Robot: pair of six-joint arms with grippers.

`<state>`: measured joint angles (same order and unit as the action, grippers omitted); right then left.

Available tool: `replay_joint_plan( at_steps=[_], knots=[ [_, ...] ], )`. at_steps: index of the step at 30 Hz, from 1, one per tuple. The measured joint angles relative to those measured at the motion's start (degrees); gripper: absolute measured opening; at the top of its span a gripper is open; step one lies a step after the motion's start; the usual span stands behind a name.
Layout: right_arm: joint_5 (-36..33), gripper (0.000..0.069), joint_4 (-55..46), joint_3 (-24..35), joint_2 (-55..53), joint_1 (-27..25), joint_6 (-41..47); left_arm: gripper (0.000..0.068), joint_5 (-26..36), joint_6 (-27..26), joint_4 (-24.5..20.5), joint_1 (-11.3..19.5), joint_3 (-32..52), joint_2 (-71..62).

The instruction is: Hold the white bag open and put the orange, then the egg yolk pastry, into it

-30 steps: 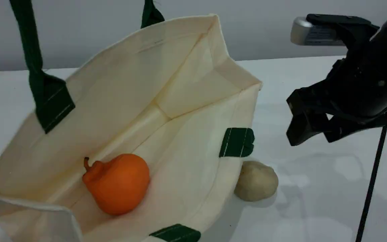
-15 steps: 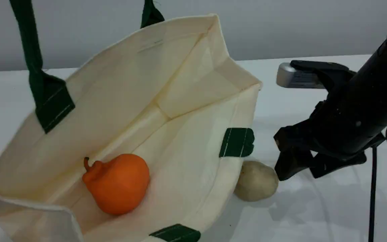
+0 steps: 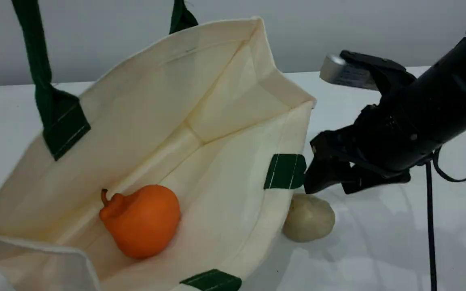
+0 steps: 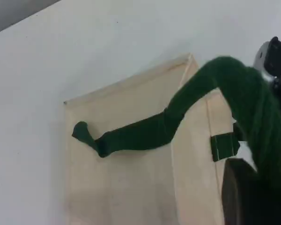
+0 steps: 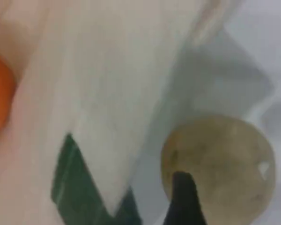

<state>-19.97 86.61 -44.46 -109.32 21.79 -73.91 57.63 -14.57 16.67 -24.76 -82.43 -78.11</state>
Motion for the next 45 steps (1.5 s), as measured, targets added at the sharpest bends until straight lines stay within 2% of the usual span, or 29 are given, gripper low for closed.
replay_joint_plan(
  at_steps=[13, 21, 24, 27, 31, 32, 37, 42, 45],
  knots=[
    [-1.07, 0.0461, 2.86, 0.0, -4.11, 0.0, -2.6, 0.0071, 0.13, 0.0, 0.39, 0.0, 0.0, 0.0],
    [-4.51, 0.0461, 12.94, 0.0, -7.69, 0.0, -12.65, 0.0071, 0.13, 0.0, 0.39, 0.0, 0.0, 0.0],
    [-6.0, 0.0461, 13.69, 0.0, -9.86, -0.06, -15.99, 0.0071, 0.2, 0.05, 0.39, 0.0, 0.0, 0.0],
    [-7.97, 0.0439, 13.69, 0.0, -11.25, -0.06, -16.05, 0.0071, 0.25, 0.05, 0.39, 0.0, 0.0, 0.0],
    [-9.62, 0.0313, 13.54, 0.0, -11.3, -0.12, -16.05, 0.0071, 0.36, 0.05, 0.39, 0.0, 0.0, 0.0],
    [-9.77, 0.0302, 13.51, 0.0, -11.3, -0.12, -16.05, 0.0071, 0.35, 0.05, 0.39, 0.0, 0.0, 0.0],
    [-9.24, 0.0302, 13.01, 0.11, -10.41, -0.28, -15.75, 0.0071, 0.49, 0.1, 0.39, 0.0, 0.0, 0.0],
    [-4.36, 0.0272, 12.19, 0.54, -5.7, -3.3, -9.52, 0.0071, 0.62, 0.1, 0.39, 0.0, 0.0, 0.0],
    [-3.15, 0.027, 6.25, 1.79, -1.51, -6.3, -4.0, 0.0071, 0.62, 0.1, 0.43, 0.0, 0.0, 0.0]
  ],
)
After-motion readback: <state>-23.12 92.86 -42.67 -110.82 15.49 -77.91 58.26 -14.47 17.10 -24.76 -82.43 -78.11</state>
